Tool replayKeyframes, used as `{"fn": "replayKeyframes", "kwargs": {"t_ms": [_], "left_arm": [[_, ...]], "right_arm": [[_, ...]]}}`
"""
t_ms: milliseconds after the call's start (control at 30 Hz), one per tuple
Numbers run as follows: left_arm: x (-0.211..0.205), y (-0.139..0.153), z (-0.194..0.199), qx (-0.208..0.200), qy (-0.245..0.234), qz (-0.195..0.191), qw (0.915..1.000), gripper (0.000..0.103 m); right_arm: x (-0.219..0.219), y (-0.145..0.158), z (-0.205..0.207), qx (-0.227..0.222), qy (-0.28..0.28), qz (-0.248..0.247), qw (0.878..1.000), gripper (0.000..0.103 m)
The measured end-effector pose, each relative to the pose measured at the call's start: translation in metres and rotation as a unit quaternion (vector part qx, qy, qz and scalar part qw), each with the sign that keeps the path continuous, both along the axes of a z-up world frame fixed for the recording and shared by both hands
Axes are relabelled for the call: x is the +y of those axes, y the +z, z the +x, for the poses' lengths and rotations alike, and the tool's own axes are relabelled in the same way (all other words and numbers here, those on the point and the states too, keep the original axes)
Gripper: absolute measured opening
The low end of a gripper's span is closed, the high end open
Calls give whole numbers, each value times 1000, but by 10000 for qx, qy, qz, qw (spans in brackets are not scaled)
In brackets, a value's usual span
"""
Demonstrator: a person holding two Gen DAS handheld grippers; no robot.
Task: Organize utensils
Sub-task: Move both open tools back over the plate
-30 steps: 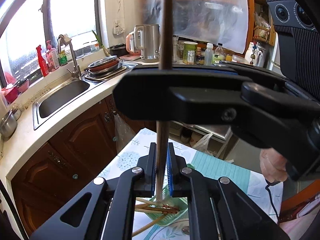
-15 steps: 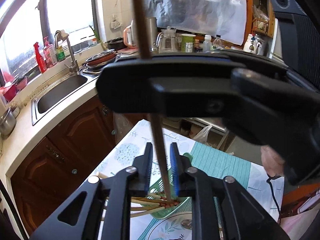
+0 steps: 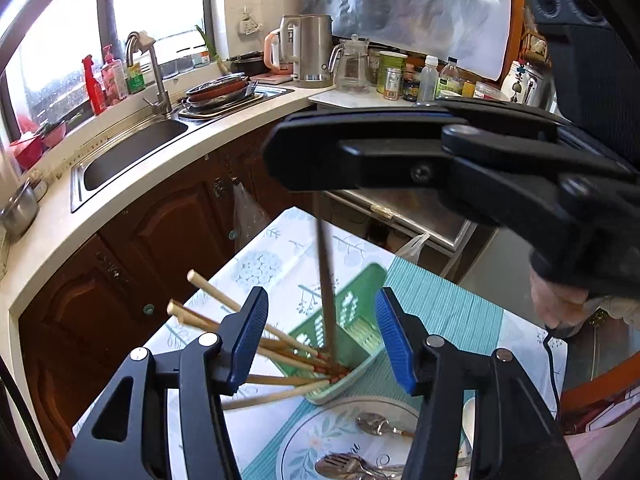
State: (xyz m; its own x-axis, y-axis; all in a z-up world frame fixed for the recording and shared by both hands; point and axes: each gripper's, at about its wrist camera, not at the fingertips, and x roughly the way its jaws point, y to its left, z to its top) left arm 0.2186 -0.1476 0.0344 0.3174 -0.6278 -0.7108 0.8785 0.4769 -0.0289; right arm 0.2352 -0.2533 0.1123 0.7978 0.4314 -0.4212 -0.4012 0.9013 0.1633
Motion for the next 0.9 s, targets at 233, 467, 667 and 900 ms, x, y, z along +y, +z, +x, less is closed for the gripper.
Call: {"fn": "replayKeyframes", "kwargs": {"t_ms": [233,467,667,900], "left_arm": [[18,-4,-16,117,204,109,9997,54],[29,5,-14,197,432,-35,9989,54],[32,12,2,383,621,-229,9971,54],[45,43,17,527,955,-771,9910,54]], "right_arm": [[-6,-14,-15,276,-25,123,9995,7],[-12,-30,-34,444,-177,219,9986,7],[-22,-45,-40,651,-359,287,9968,7],[-28,-44,-55,580,-448,424,9964,7]]}}
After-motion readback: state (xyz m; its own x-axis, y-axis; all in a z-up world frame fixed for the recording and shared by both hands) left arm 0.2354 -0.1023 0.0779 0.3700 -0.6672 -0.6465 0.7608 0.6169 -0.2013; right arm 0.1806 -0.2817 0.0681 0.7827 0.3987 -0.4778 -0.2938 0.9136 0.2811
